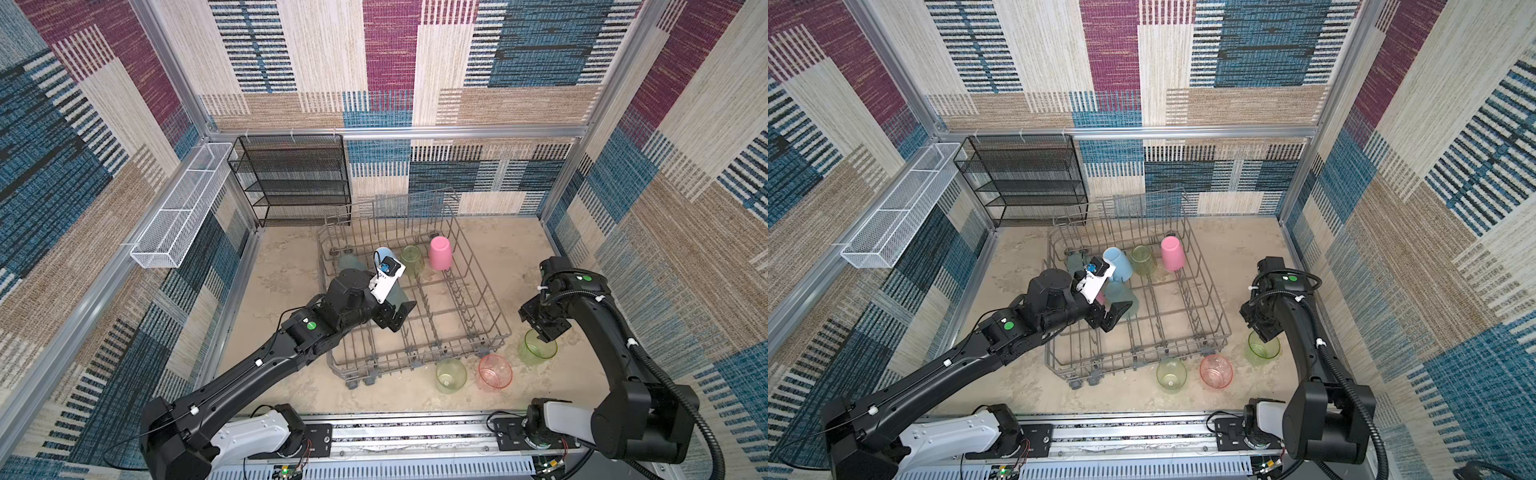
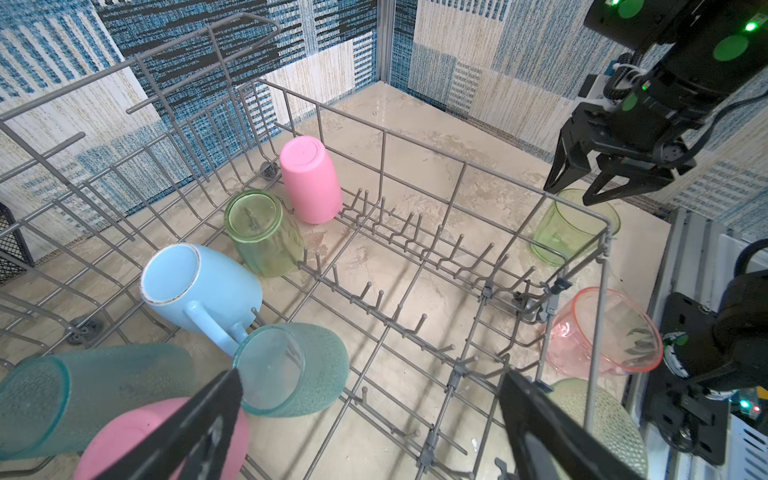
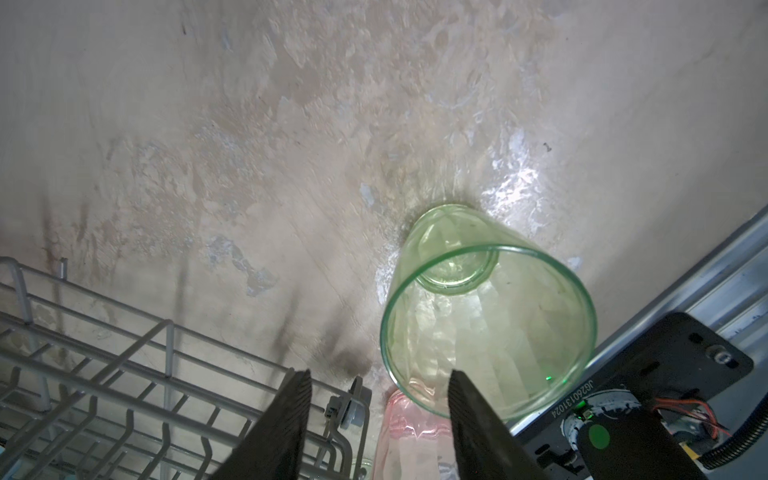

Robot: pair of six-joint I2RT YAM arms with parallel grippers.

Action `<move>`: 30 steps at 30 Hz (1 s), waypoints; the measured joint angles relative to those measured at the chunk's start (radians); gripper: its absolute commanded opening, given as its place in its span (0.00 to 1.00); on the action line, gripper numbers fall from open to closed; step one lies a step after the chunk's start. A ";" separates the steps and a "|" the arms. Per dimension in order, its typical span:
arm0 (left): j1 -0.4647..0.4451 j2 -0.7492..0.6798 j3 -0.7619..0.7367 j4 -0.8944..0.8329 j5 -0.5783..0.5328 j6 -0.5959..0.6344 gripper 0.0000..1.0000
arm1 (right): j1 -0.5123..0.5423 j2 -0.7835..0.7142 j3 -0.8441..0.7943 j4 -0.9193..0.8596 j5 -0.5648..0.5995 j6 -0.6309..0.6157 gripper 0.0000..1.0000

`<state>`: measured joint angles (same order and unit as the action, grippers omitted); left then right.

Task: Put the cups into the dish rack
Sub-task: 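Lower the right gripper onto the green glass cup and close it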

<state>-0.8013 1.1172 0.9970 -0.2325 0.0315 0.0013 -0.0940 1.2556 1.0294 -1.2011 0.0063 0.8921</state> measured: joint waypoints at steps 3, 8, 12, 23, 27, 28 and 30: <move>0.000 0.000 0.000 0.002 0.000 -0.003 1.00 | 0.000 0.000 -0.025 0.009 -0.007 0.000 0.54; 0.000 0.000 -0.005 0.005 -0.003 -0.003 1.00 | 0.000 0.003 -0.065 0.029 -0.014 0.000 0.51; -0.001 0.002 -0.006 0.005 -0.004 -0.006 1.00 | 0.000 0.006 -0.090 0.049 -0.014 0.000 0.46; -0.002 0.010 -0.006 0.004 -0.012 -0.006 1.00 | -0.002 0.015 -0.125 0.087 0.005 0.003 0.29; -0.002 0.010 -0.006 0.004 -0.025 -0.006 1.00 | -0.004 0.016 -0.128 0.091 0.006 0.004 0.22; -0.002 0.010 -0.006 0.004 -0.025 -0.006 1.00 | -0.004 0.016 -0.131 0.093 0.006 0.004 0.20; -0.002 0.010 -0.006 0.004 -0.025 -0.006 1.00 | -0.004 0.016 -0.135 0.098 0.007 0.004 0.18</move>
<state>-0.8036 1.1275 0.9913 -0.2283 0.0063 -0.0051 -0.0978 1.2720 0.8944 -1.1030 0.0132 0.8963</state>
